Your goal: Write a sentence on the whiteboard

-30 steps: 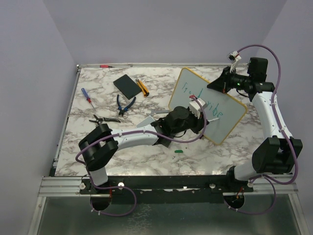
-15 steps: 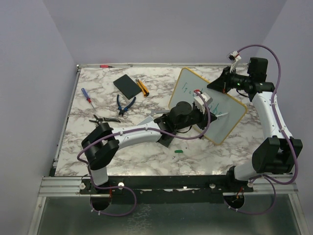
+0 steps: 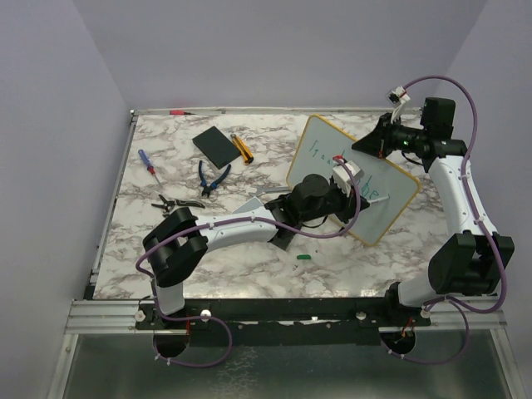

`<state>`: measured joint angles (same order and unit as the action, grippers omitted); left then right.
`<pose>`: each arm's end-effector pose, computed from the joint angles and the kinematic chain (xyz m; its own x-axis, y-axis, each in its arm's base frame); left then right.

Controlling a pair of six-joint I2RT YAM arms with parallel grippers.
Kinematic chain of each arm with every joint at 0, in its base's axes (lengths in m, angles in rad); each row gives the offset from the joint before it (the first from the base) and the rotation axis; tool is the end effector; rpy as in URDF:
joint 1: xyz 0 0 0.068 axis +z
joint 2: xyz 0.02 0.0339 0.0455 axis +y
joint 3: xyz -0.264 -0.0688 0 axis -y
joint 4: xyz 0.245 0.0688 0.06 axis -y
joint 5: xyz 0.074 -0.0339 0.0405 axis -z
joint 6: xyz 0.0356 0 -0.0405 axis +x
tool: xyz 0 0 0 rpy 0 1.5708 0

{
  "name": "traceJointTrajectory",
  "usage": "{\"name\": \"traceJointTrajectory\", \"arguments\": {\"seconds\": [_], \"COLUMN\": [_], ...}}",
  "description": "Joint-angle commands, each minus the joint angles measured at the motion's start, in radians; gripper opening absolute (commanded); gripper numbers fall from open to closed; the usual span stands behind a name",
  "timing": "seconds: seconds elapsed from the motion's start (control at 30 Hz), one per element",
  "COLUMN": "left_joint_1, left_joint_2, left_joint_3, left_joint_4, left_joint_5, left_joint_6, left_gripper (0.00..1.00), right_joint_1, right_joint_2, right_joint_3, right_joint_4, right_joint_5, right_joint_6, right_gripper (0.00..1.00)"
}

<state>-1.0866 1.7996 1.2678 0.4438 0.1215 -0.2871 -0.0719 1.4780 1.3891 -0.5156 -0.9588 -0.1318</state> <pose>0.1965 -0.3829 0.2885 -0.3039 -0.0260 -0.9523 0.8849 0.3627 -0.2923 0.3239 0.0059 0.3607 -0.4791 -0.0412 -0.8768 -0.6995 0.6214 0.3530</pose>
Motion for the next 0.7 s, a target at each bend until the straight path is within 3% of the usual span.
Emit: {"name": "traceJointTrajectory", "arguments": {"seconds": [0.0,0.67], "left_joint_1": [-0.003,-0.001], "left_joint_2": [0.000,-0.039], "left_joint_3": [-0.002,-0.077], "left_joint_4": [-0.001,0.006], "left_joint_5": [-0.045,-0.087], "left_joint_6": [0.009,0.005], "left_gripper": [0.00,0.00], "right_joint_1": [0.013,0.012], "right_joint_2": [-0.009,-0.013], "right_joint_3": [-0.025,-0.028], "right_joint_4": [-0.089,-0.089], "right_joint_5": [-0.033,-0.035], "right_joint_6": [-0.005,-0.003], "right_gripper": [0.01,0.01]}}
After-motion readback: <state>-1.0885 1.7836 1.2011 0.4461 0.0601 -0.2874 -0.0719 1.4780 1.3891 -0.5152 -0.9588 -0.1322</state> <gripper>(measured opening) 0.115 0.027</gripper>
